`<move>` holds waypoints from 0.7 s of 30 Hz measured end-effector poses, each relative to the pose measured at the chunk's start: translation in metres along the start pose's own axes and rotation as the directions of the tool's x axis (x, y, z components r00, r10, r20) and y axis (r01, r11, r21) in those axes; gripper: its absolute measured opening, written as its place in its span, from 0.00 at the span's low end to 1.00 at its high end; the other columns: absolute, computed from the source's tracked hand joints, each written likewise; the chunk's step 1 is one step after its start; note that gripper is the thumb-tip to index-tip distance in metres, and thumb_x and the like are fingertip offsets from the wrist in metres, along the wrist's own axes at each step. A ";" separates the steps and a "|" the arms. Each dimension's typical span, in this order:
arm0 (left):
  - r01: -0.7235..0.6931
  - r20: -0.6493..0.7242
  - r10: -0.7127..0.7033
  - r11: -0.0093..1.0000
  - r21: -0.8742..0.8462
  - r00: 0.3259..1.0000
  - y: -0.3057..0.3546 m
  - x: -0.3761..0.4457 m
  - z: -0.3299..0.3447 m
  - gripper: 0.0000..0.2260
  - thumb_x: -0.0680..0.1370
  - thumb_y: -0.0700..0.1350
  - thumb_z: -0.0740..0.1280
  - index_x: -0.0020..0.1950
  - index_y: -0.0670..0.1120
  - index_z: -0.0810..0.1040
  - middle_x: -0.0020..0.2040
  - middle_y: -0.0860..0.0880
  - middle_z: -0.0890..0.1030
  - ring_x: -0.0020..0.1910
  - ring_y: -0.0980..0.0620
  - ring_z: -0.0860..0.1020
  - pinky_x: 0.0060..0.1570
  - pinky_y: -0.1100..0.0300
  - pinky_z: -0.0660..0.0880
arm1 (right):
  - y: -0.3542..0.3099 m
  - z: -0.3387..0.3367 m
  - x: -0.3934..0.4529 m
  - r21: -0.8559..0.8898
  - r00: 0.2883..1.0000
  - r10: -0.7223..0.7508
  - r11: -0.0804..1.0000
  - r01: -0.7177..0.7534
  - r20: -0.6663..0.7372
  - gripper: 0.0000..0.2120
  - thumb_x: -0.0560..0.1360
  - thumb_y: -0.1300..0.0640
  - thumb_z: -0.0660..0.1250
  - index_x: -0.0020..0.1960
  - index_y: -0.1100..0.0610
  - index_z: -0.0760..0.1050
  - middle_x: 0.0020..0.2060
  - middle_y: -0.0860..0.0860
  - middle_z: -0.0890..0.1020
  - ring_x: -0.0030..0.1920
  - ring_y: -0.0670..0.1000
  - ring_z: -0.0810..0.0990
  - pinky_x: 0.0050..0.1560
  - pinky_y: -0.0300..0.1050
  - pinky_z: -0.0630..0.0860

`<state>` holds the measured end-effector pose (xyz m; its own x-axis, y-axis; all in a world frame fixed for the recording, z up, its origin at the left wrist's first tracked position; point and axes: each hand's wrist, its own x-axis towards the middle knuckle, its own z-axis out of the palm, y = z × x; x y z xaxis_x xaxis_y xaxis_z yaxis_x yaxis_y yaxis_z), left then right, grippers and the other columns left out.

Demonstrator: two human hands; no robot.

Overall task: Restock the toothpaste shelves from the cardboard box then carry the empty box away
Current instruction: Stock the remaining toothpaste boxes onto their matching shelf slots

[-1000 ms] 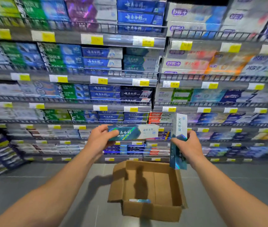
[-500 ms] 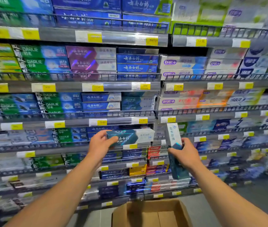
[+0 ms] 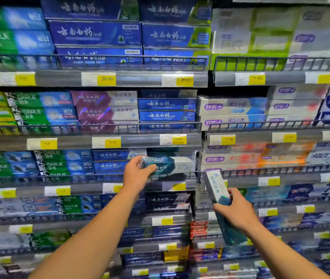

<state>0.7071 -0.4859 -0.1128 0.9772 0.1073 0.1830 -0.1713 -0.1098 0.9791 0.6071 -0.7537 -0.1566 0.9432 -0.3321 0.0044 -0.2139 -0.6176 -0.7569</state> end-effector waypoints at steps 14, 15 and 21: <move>0.026 0.069 -0.033 0.995 0.093 0.997 -0.017 0.049 0.031 0.10 0.73 0.43 0.74 0.53 0.48 0.79 0.50 0.50 0.82 0.51 0.48 0.81 0.52 0.52 0.79 | 0.002 0.019 0.039 0.006 0.999 -0.003 1.000 0.002 0.039 0.25 0.71 0.54 0.73 0.64 0.55 0.68 0.60 0.54 0.79 0.49 0.52 0.78 0.39 0.40 0.71; 0.038 0.064 -0.043 0.995 0.087 0.997 -0.021 0.052 0.032 0.14 0.72 0.46 0.74 0.56 0.49 0.78 0.52 0.49 0.82 0.53 0.48 0.81 0.54 0.49 0.79 | 0.002 0.020 0.040 0.007 0.999 0.000 1.000 0.000 0.043 0.26 0.70 0.54 0.73 0.65 0.55 0.67 0.60 0.53 0.79 0.49 0.52 0.78 0.40 0.41 0.71; 0.000 0.002 0.000 0.995 0.103 1.000 -0.020 0.054 0.039 0.19 0.75 0.44 0.73 0.64 0.44 0.75 0.60 0.51 0.78 0.58 0.50 0.77 0.60 0.50 0.75 | 0.006 0.025 0.038 0.022 0.998 0.000 1.000 -0.002 0.069 0.28 0.70 0.54 0.73 0.67 0.55 0.66 0.61 0.53 0.78 0.50 0.51 0.79 0.41 0.40 0.74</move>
<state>0.7677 -0.5163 -0.1259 0.9775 0.1052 0.1828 -0.1577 -0.2109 0.9647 0.6482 -0.7522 -0.1775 0.9584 -0.2826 -0.0408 -0.2100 -0.6010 -0.7712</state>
